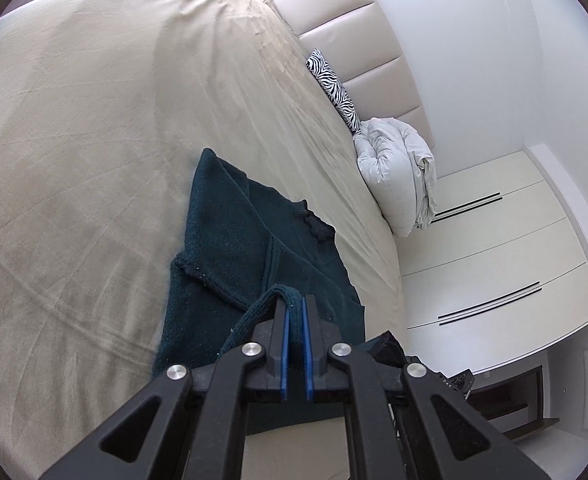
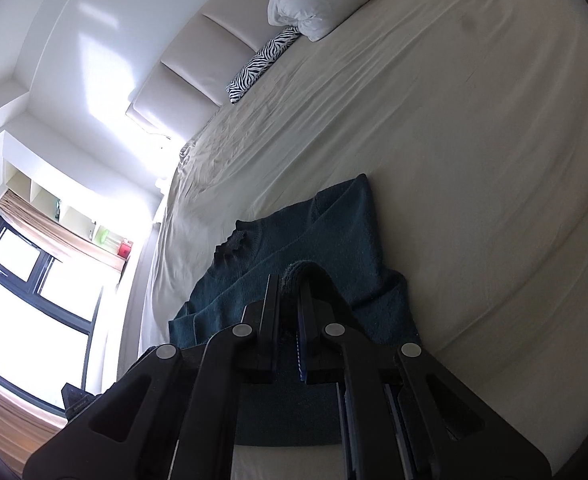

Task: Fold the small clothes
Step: 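Lift the hem with both tools and fold it over toward the collar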

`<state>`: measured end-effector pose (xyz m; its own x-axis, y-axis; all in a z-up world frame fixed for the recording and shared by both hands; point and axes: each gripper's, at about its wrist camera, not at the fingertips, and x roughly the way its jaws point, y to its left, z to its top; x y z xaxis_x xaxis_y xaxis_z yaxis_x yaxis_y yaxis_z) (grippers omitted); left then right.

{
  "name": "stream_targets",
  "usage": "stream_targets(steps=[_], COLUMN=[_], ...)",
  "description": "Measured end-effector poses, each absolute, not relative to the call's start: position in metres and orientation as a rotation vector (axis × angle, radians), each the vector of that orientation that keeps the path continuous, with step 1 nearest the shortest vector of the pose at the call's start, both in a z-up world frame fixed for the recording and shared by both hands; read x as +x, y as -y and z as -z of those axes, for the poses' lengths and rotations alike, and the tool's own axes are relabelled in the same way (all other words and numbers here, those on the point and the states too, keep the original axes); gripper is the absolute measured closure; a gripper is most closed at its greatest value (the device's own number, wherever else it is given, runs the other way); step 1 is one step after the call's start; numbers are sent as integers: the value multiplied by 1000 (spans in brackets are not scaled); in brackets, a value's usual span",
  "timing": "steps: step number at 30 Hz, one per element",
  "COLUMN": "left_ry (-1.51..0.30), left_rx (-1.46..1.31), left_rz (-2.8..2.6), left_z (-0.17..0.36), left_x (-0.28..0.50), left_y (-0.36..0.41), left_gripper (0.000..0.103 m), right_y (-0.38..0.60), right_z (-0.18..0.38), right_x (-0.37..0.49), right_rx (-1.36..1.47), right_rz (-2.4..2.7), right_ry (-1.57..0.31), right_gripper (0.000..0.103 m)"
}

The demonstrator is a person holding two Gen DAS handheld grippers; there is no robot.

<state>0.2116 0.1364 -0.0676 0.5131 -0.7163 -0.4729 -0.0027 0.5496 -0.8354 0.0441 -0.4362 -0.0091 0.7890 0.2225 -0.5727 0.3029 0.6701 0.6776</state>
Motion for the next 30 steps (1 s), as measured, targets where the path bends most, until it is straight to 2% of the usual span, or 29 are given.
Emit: stream_targets(steps=[18, 30], left_ry=[-928, -971], left_rx=[-829, -786], left_rz=[404, 352], left_z=[84, 115], left_x=[318, 383], left_y=[-122, -113], left_gripper=[97, 97], right_y=[447, 459], right_z=[34, 78], right_x=[178, 267], right_rx=[749, 739], right_rz=[110, 175], right_ry=[-727, -792], right_gripper=[98, 98])
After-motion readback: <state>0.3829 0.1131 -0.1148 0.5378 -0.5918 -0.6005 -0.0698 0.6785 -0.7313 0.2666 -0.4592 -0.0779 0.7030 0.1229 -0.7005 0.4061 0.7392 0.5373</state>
